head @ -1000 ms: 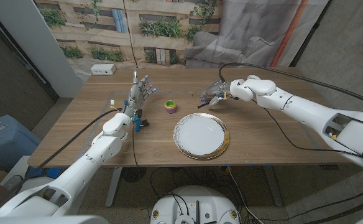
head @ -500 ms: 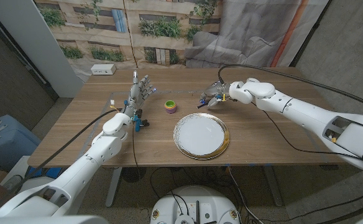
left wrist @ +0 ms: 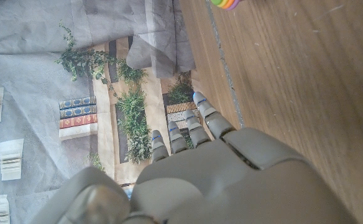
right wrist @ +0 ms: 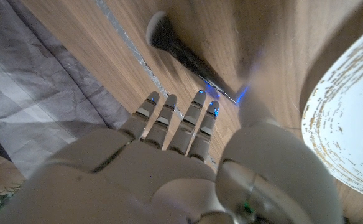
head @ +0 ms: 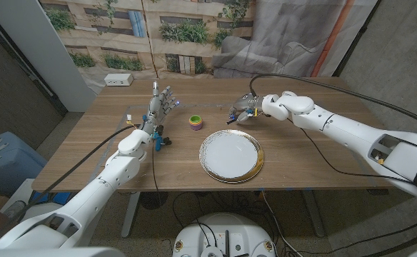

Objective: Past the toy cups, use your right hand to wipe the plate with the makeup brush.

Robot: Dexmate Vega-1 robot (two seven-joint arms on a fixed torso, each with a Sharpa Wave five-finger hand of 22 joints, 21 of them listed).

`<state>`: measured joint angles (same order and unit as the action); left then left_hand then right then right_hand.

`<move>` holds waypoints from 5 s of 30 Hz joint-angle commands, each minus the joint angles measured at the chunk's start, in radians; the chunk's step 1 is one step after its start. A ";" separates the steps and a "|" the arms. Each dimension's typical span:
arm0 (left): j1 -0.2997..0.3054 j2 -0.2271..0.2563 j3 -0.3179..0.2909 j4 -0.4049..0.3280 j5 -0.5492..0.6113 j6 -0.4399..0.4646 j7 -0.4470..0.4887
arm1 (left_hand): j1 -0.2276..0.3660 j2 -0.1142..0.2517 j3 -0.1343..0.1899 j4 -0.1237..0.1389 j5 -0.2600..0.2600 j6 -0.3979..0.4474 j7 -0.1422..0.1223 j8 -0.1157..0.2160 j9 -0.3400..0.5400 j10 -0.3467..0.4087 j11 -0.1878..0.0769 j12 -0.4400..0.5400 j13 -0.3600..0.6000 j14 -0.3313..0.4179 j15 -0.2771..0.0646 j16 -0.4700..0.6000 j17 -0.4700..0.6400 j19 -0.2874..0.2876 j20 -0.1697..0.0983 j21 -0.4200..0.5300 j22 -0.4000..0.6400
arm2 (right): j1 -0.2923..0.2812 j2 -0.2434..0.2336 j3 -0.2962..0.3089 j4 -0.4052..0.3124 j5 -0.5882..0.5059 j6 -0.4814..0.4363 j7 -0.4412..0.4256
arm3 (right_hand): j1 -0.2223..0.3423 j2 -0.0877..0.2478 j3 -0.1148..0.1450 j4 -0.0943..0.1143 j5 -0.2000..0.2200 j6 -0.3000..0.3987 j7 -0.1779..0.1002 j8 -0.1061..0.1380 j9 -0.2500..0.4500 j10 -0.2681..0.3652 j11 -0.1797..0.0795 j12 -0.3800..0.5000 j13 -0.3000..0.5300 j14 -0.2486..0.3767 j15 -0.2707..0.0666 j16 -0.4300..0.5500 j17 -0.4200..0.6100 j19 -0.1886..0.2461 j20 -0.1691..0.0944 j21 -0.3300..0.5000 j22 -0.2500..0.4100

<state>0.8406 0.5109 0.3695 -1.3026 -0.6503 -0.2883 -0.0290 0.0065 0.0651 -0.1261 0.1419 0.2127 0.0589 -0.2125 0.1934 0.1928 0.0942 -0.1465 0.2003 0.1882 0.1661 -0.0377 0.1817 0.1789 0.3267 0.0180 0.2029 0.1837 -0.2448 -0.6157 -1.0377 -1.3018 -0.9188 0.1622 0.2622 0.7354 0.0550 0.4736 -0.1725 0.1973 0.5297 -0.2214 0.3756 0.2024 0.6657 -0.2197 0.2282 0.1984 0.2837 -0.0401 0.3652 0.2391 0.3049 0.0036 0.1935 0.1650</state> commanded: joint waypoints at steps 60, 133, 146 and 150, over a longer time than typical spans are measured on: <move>0.000 0.000 0.000 0.000 0.000 0.000 0.000 | -0.001 0.015 -0.001 0.007 0.004 -0.001 -0.008 0.004 0.002 0.001 -0.010 0.007 0.003 0.008 -0.014 0.003 0.002 0.008 0.002 0.007 0.005 | -0.034 0.021 -0.055 0.156 -0.053 0.007 -0.399 | 0.265 -0.001 -0.132 0.012 -0.017 0.294 0.003 0.199 0.070 0.333 -0.003 0.026 0.038 0.202 -0.164 0.180 0.084 0.127 -0.042 0.008 0.006; 0.000 0.000 0.000 -0.001 0.000 0.000 0.000 | -0.001 0.015 -0.001 0.007 0.004 -0.001 -0.008 0.004 0.002 0.001 -0.010 0.007 0.003 0.008 -0.014 0.003 0.002 0.008 0.000 0.006 0.005 | -0.256 -0.077 0.261 -0.128 0.409 0.082 -0.362 | 0.236 0.063 -0.121 0.023 -0.018 0.363 0.006 0.225 0.048 0.408 -0.003 0.035 0.035 0.257 -0.172 0.160 0.068 0.152 -0.069 0.008 0.008; 0.000 0.000 0.000 -0.001 0.000 0.001 0.001 | -0.001 0.015 -0.001 0.007 0.004 -0.001 -0.008 0.004 0.002 0.001 -0.010 0.007 0.003 0.007 -0.013 0.003 0.002 0.008 0.000 0.007 0.005 | -0.359 -0.078 0.357 -0.211 0.602 0.035 -0.310 | 0.237 0.061 -0.123 0.020 -0.017 0.366 0.006 0.224 0.044 0.412 -0.003 0.035 0.034 0.256 -0.172 0.159 0.068 0.149 -0.066 0.007 0.008; 0.000 0.000 0.000 -0.001 0.000 0.000 0.000 | -0.001 0.015 -0.001 0.007 0.004 -0.001 -0.008 0.004 0.002 -0.001 -0.010 0.006 0.003 0.007 -0.014 0.003 0.002 0.008 0.000 0.007 0.005 | -0.391 -0.074 0.385 -0.231 0.676 0.023 -0.298 | 0.235 0.061 -0.124 0.020 -0.017 0.368 0.006 0.224 0.041 0.415 -0.003 0.034 0.034 0.254 -0.170 0.157 0.068 0.148 -0.064 0.006 0.008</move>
<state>0.8407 0.5113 0.3696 -1.3033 -0.6503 -0.2879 -0.0287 0.0066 0.0651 -0.1261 0.1419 0.2127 0.0589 -0.2125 0.1934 0.1927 0.0942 -0.1464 0.2003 0.1882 0.1662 -0.0377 0.1817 0.1788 0.3267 0.0180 0.2029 0.1837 -0.5528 -0.6904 -0.7296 -1.4690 -0.4099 0.2157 -0.0744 0.9674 0.1119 0.3486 -0.1492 0.1730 0.8861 -0.2142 0.5922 0.2412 1.0704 -0.2214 0.2573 0.2302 0.5312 -0.0483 0.5252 0.3054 0.4544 -0.0462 0.1975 0.1698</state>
